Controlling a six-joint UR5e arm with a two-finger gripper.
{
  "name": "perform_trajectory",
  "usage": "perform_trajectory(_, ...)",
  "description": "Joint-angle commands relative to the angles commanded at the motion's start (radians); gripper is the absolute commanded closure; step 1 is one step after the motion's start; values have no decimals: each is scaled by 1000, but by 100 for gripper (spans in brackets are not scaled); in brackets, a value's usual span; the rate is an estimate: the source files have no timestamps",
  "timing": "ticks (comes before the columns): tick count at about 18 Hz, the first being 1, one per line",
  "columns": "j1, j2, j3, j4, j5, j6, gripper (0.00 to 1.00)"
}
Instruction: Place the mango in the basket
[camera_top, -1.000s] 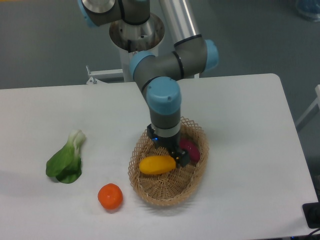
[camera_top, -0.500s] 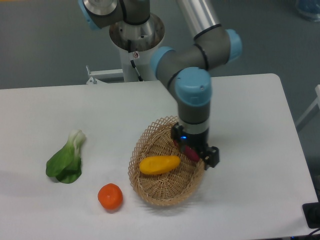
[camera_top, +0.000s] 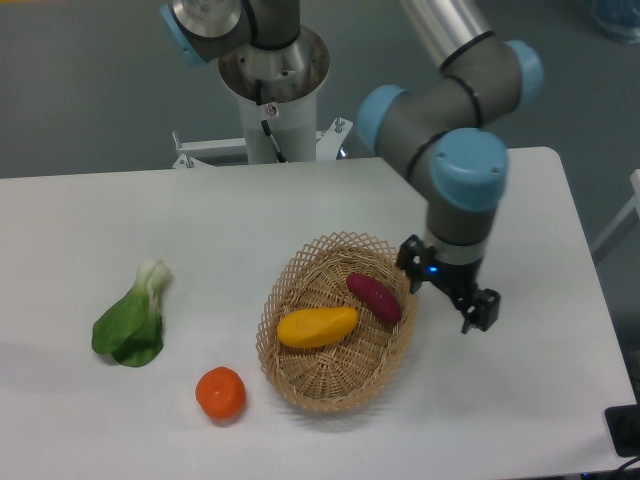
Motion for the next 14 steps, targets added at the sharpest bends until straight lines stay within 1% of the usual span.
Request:
perform_trajectory(3,31,-11,12,-2,-2,51,0)
perform_trajectory(14,31,-11,-1,6,2,57,0)
